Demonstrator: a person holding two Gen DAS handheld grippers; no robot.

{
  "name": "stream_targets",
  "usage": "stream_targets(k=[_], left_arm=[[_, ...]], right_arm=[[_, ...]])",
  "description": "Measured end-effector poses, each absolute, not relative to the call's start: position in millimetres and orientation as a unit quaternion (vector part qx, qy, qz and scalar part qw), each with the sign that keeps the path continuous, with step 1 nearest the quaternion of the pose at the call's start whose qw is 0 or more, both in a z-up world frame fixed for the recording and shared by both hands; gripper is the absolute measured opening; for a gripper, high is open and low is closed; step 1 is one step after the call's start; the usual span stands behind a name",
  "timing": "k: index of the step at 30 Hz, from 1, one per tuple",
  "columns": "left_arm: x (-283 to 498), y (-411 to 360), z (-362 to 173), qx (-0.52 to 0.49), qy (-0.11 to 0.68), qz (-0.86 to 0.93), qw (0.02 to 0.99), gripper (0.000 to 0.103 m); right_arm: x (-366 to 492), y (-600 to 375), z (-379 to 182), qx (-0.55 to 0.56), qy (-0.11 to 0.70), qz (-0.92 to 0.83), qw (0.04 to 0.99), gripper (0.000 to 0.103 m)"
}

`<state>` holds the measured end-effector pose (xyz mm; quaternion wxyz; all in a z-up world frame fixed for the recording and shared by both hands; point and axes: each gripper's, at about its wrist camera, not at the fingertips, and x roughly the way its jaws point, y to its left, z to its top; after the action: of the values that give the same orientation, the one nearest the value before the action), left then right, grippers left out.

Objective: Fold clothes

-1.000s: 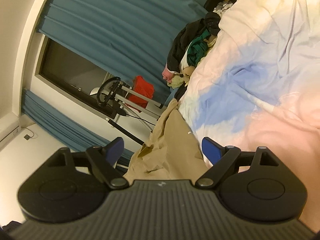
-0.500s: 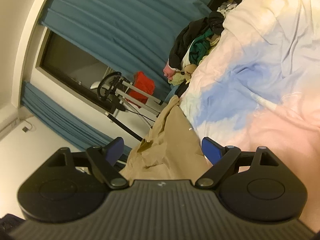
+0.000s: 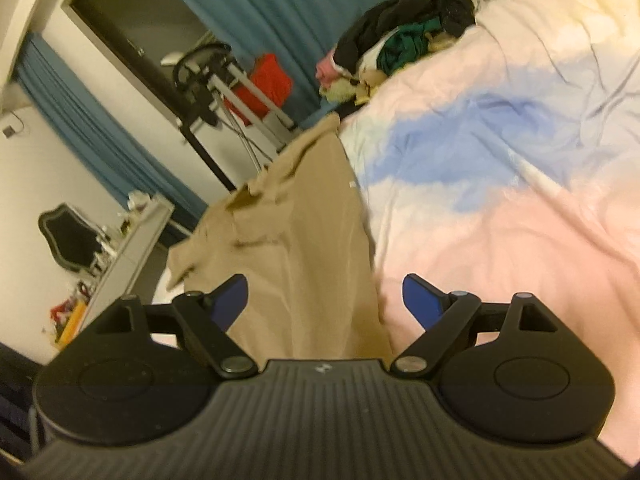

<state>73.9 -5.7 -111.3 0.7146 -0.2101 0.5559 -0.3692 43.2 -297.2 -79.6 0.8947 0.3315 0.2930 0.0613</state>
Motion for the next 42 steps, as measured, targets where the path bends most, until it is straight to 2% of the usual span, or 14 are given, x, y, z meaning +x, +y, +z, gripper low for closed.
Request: stream_targets(k=[11, 12, 14, 15, 17, 18, 21, 25, 27, 28, 29, 31, 37, 42], left_arm=[[69, 20, -93, -0.294, 0.487, -0.402, 0.718, 0.002], [69, 21, -92, -0.299, 0.483, -0.404, 0.717, 0.002], [64, 30, -91, -0.311, 0.475, -0.409, 0.714, 0.002], [62, 34, -88, -0.317, 0.472, -0.412, 0.713, 0.002], [57, 47, -86, -0.327, 0.463, -0.416, 0.711, 0.002], [55, 49, -86, -0.331, 0.46, -0.417, 0.71, 0.002], [52, 47, -86, -0.34, 0.455, -0.419, 0.708, 0.002], [52, 50, -91, -0.364, 0.455, -0.416, 0.698, 0.003], [53, 54, -96, -0.388, 0.457, -0.412, 0.686, 0.014], [54, 56, -100, -0.403, 0.46, -0.406, 0.679, 0.03], [54, 56, -104, -0.418, 0.464, -0.399, 0.671, 0.055], [55, 56, -116, -0.452, 0.473, -0.384, 0.652, 0.078], [53, 40, -157, -0.545, 0.505, -0.337, 0.578, 0.088], [53, 21, -164, -0.567, 0.499, -0.356, 0.55, 0.089]], right_arm=[[-30, -215, -26, -0.037, 0.366, 0.198, 0.909, 0.084], [-34, -206, -29, -0.066, 0.378, 0.206, 0.9, 0.076], [-37, -187, -40, -0.114, 0.407, 0.219, 0.879, 0.071], [-38, -177, -45, -0.141, 0.419, 0.218, 0.87, 0.062], [-38, -158, -52, -0.196, 0.42, 0.205, 0.862, 0.059], [-39, -150, -54, -0.219, 0.415, 0.201, 0.86, 0.053], [-36, -136, -63, -0.274, 0.405, 0.158, 0.858, 0.01], [-41, -144, -51, -0.25, 0.386, 0.158, 0.874, 0.005], [-44, -151, -43, -0.224, 0.378, 0.157, 0.884, 0.005], [-43, -156, -39, -0.207, 0.376, 0.157, 0.889, 0.005], [-43, -161, -36, -0.191, 0.373, 0.156, 0.894, 0.005], [-43, -169, -31, -0.161, 0.367, 0.156, 0.903, 0.005], [-44, -191, -21, -0.085, 0.347, 0.158, 0.921, 0.005], [-42, -207, -17, -0.03, 0.338, 0.16, 0.927, 0.005]])
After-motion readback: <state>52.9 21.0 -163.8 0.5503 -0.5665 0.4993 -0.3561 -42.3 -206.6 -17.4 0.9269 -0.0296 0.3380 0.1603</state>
